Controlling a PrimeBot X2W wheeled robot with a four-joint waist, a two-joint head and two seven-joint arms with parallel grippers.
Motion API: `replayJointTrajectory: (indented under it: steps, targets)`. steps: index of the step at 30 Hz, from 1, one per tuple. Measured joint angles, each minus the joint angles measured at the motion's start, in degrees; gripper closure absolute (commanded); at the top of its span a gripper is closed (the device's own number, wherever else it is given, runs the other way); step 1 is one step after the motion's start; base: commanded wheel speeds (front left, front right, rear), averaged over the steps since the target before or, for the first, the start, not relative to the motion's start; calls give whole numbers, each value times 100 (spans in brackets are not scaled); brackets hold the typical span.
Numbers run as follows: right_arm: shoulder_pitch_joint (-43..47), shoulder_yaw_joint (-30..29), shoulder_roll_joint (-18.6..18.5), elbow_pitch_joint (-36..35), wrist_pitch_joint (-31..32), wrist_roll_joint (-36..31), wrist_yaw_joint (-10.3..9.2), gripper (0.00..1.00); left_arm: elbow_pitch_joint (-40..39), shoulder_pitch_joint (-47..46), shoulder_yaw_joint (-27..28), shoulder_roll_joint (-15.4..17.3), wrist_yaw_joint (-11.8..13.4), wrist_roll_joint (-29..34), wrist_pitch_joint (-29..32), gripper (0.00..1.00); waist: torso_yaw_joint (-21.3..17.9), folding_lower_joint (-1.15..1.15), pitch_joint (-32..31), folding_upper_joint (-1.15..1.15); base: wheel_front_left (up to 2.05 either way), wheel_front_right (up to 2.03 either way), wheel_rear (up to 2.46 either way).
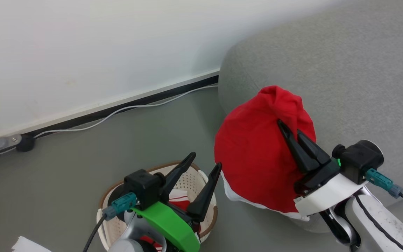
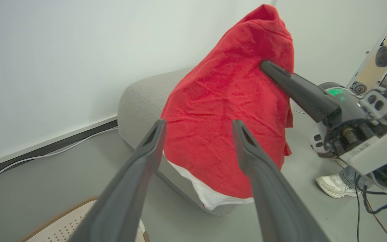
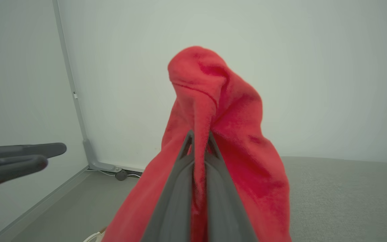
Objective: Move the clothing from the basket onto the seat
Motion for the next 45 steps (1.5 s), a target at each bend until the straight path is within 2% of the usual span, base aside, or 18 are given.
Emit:
replayJointTrajectory:
  steps: [6,9,14,19,28,32,33,38,45]
  targets:
    - [-13,-118,-66,-94,0,64,74,100,-175,70,62,-5,241,189,-23,0,-448,0,232,0,0,0,0]
    - [-114,-382,-29,-26,0,265,102,100,-232,168,43,-10,336,209,-22,0,-622,0,435,0,0,0,0]
    - [-594,-1049,-57,282,0,512,-1,100,-279,203,-46,-23,476,245,51,0,-783,0,851,0,0,0,0]
    - [-1284,-1925,45,605,0,1085,-200,100,-379,275,-57,-22,597,334,112,0,-766,0,1292,0,0,0,0]
    - [-2593,-3345,-222,1582,3,2019,-414,100,-824,365,164,1,824,588,75,0,-320,1,1956,0,0,0,0]
    - [-3214,-3873,-566,1945,60,2273,-505,100,-1045,392,85,163,823,690,104,0,-42,1,2234,0,0,0,0]
    - [-3458,-3968,-805,2102,135,2269,-506,100,-1157,392,8,186,798,691,118,0,103,1,2378,0,0,0,0]
    - [-3971,-4185,-1213,2468,315,2272,-601,100,-1366,371,-120,321,688,754,190,0,459,1,2763,0,0,0,0]
    - [-4657,-4064,-1410,2733,557,2270,-600,100,-1713,346,-70,334,646,756,229,0,838,1,3378,0,0,0,0]
